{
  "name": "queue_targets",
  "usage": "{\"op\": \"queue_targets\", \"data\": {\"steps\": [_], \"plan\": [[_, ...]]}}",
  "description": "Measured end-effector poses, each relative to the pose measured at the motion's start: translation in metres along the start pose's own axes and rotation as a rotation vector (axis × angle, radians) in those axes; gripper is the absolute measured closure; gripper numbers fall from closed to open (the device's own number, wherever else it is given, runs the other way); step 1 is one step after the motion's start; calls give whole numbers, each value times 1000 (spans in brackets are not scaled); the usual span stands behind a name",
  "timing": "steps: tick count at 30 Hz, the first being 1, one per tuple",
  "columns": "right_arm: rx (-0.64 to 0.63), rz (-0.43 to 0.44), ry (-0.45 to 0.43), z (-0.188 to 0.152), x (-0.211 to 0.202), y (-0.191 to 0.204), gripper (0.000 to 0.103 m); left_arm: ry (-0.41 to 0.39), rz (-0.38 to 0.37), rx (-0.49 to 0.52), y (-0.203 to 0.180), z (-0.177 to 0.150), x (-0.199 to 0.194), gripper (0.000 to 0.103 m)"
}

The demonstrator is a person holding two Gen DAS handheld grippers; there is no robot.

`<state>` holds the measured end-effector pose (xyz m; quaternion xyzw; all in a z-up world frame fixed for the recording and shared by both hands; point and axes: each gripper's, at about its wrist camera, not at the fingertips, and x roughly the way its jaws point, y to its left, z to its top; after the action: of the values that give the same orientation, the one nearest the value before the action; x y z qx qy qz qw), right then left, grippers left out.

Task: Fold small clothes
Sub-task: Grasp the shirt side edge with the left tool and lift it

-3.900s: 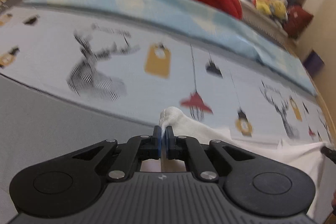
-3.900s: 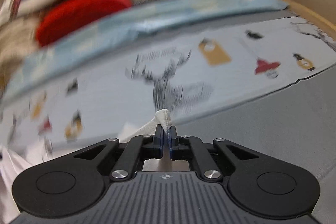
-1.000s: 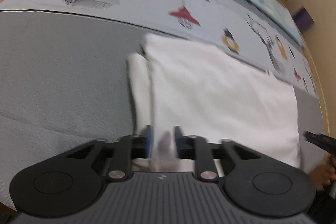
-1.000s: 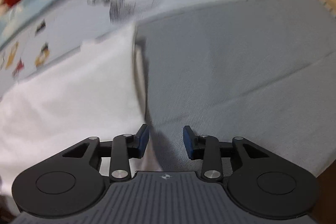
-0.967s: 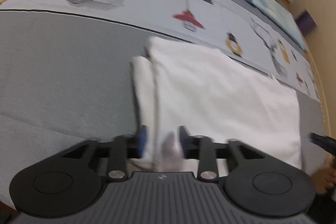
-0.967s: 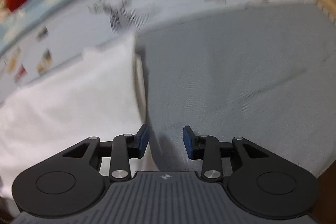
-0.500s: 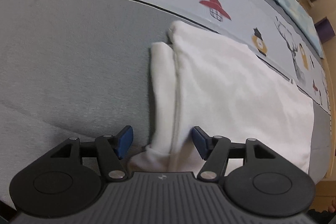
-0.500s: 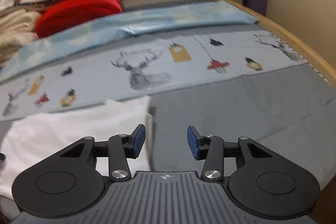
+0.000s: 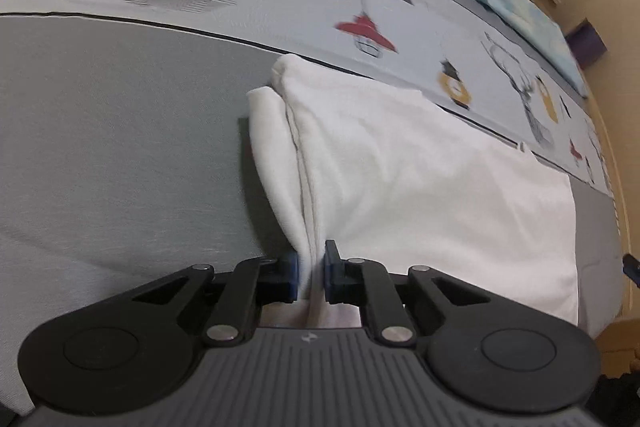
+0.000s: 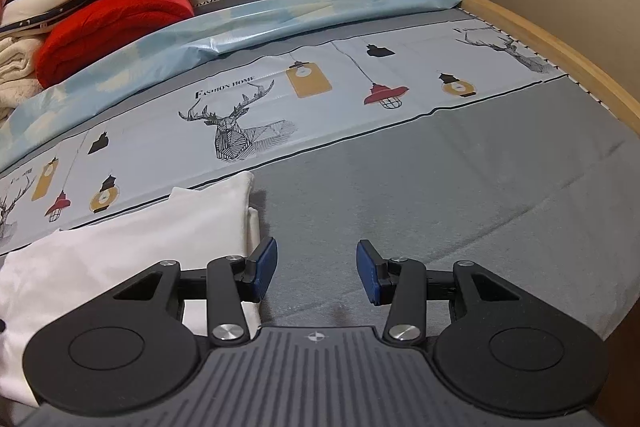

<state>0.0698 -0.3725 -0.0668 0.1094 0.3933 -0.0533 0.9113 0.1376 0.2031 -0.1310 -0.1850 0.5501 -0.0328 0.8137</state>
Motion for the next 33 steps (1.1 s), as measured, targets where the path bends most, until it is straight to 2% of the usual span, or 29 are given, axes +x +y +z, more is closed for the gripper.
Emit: {"op": "queue_targets", "data": {"steps": [4, 5, 6, 7, 10, 13, 18, 19, 21, 23, 27, 29, 31, 33], "plan": [[-14, -2, 7, 0, 2, 7, 57, 9, 51, -48, 17, -1, -6, 85], [-19, -2, 9, -1, 3, 9, 57, 15, 48, -53, 19, 0, -5, 77], [-24, -2, 10, -1, 3, 10, 57, 26, 41, -61, 22, 0, -4, 64], [-30, -1, 12, -1, 3, 12, 57, 40, 34, -71, 24, 0, -1, 58], [-45, -1, 16, -1, 3, 12, 57, 80, 45, -85, 26, -2, 9, 56], [-40, -4, 18, 0, 2, 8, 57, 80, 57, -49, 16, -1, 16, 58], [-17, -13, 16, 1, 1, 1, 57, 54, 68, 17, 8, -4, 14, 85], [-13, -14, 15, 1, 1, 0, 57, 47, 58, 10, 8, -4, 11, 87], [-6, -15, 16, 2, 2, 0, 57, 27, 44, 5, 10, -5, 3, 89], [-6, -14, 19, 1, 4, 2, 57, -4, 61, 14, 7, -5, -8, 89], [-35, 1, 22, 3, 8, 12, 57, -56, 192, 62, -1, -10, -29, 89], [-43, 10, 17, 3, 8, 17, 57, -60, 255, 53, 0, -14, -39, 89], [-43, 21, 12, 4, 7, 22, 57, -61, 289, 54, 2, -16, -47, 89], [-42, 32, 9, 5, 7, 26, 57, -63, 292, 66, 4, -18, -54, 89]]}}
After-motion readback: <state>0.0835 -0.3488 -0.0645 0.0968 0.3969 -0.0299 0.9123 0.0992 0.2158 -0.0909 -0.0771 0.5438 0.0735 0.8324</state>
